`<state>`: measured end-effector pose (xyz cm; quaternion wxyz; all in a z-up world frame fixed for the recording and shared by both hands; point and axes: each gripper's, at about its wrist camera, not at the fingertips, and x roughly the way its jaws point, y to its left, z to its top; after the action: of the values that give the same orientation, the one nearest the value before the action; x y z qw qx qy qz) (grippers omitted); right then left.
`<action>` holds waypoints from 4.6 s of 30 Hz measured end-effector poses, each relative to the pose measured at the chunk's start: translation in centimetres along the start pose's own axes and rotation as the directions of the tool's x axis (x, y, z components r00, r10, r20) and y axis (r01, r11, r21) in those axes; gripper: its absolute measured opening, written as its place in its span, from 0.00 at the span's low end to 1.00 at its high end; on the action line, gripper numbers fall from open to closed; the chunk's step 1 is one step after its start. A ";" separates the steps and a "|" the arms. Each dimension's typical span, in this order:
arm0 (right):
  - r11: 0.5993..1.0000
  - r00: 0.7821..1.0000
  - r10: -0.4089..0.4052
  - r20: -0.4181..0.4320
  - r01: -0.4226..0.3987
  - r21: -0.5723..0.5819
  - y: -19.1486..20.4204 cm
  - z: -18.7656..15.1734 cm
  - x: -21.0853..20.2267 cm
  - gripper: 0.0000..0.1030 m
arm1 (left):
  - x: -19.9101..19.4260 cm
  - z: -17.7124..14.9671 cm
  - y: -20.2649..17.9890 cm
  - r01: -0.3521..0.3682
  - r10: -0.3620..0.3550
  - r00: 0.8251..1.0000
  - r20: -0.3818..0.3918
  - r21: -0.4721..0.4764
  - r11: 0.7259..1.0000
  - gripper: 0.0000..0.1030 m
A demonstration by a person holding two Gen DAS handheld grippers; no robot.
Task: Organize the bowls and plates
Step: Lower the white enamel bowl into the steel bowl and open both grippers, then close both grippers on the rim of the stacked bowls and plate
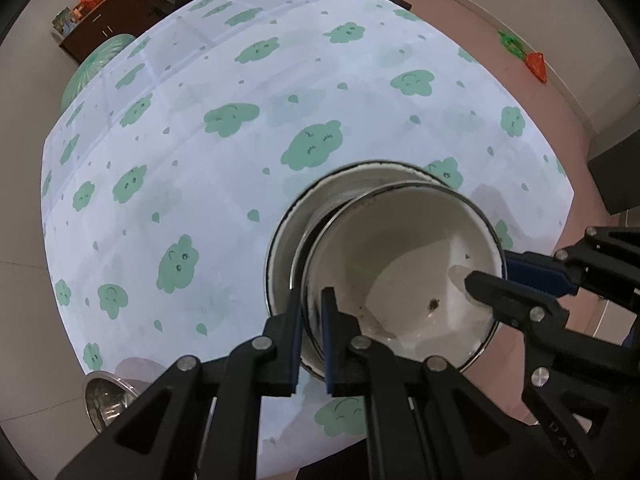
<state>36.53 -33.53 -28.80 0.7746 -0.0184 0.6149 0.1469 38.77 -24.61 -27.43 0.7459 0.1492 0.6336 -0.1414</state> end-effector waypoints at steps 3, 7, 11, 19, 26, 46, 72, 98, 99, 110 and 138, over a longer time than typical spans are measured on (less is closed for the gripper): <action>1.000 1.000 0.003 -0.009 -0.003 0.001 0.0 0.0 0.2 0.14 | 0.2 -0.2 -0.1 -0.001 0.001 1.000 -0.005 0.002 1.000 0.05; 1.000 1.000 0.006 -0.021 -0.006 -0.002 0.0 -0.1 0.5 0.14 | 0.7 -0.4 -0.1 0.001 -0.001 1.000 -0.014 0.002 1.000 0.05; 1.000 1.000 0.006 -0.028 -0.006 -0.002 -0.1 -0.1 0.6 0.14 | 0.9 -0.4 -0.2 0.003 -0.003 1.000 -0.019 0.005 1.000 0.05; 1.000 0.999 0.012 -0.047 -0.012 -0.002 -0.1 -0.1 1.1 0.13 | 1.7 -0.7 -0.3 0.007 -0.007 0.999 -0.033 0.005 1.000 0.05; 1.000 0.998 0.012 -0.056 -0.013 -0.005 -0.1 0.0 1.4 0.13 | 2.1 -0.7 -0.1 0.011 -0.011 0.999 -0.039 0.004 1.000 0.05; 1.000 0.996 -0.001 -0.090 0.000 -0.004 -0.1 0.2 2.5 0.14 | 3.7 -0.8 -0.4 0.027 -0.025 0.996 -0.083 0.019 0.999 0.06; 1.000 0.999 0.021 -0.047 -0.021 0.009 -0.1 -0.1 1.1 0.45 | 2.6 -0.5 0.0 0.026 -0.027 0.998 -0.051 -0.005 1.000 0.16; 0.993 0.999 -0.043 0.024 0.040 0.108 -3.9 0.7 0.5 0.45 | 1.9 -1.9 5.0 0.022 -0.025 1.000 -0.014 -0.173 0.985 0.40; 0.993 0.999 -0.047 0.023 0.045 0.106 -4.0 0.7 0.5 0.45 | 2.0 -1.9 5.1 0.024 -0.027 1.000 -0.016 -0.176 0.984 0.40; 0.995 0.999 -0.048 -0.017 0.049 0.084 -4.9 0.8 2.2 0.39 | 3.4 -2.5 5.3 0.072 -0.086 0.995 -0.056 -0.221 0.973 0.34; 0.996 0.997 0.024 -0.076 -0.017 0.083 -4.2 0.8 4.2 0.08 | 4.1 -2.1 3.3 0.083 -0.103 0.990 -0.099 -0.188 0.979 0.05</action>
<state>39.21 -36.52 -33.28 0.7490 0.0141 0.6499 0.1287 38.87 -20.85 -31.69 0.7134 0.0574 0.6898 -0.1088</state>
